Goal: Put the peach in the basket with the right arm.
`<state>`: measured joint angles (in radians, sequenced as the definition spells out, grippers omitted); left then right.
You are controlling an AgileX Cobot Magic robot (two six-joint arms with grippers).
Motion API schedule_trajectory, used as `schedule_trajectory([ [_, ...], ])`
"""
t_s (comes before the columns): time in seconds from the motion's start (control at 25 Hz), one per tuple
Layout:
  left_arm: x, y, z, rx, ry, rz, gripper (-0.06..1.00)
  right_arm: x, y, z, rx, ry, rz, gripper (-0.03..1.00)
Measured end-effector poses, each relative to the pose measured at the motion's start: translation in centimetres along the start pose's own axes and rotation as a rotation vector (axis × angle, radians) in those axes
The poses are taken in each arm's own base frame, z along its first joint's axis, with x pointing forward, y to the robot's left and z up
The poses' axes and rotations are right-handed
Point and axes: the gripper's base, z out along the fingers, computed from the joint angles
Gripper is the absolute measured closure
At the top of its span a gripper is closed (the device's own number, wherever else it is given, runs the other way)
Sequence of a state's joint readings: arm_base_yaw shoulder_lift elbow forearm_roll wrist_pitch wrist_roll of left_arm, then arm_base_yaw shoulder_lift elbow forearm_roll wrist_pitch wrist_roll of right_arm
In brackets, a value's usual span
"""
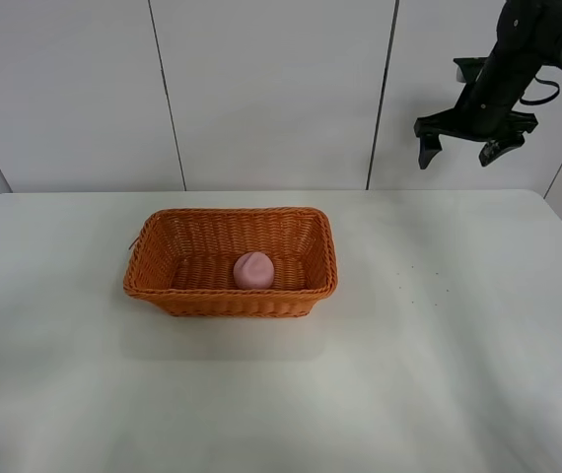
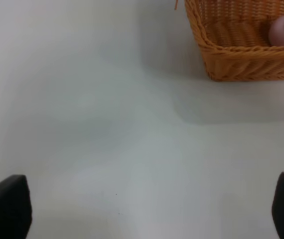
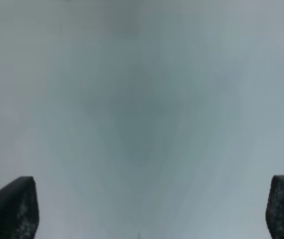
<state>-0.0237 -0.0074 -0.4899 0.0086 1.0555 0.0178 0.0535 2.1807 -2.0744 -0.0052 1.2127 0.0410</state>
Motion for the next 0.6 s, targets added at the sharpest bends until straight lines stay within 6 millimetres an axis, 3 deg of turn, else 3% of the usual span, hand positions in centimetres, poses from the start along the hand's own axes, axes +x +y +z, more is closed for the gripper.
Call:
schedule_trajectory([
  [0.12, 0.0, 0.0, 0.0, 0.0, 0.0, 0.0, -0.05, 3.1, -0.1, -1.2, 0.003, 0.076, -0.008, 0.27],
  [0.28, 0.0, 0.0, 0.0, 0.0, 0.0, 0.0, -0.05, 9.0, -0.4, -3.1, 0.006, 0.187, -0.017, 0.27],
  [0.6, 0.0, 0.0, 0.0, 0.0, 0.0, 0.0, -0.05, 23.0, -0.9, -8.0, 0.008, 0.265, -0.019, 0.27],
])
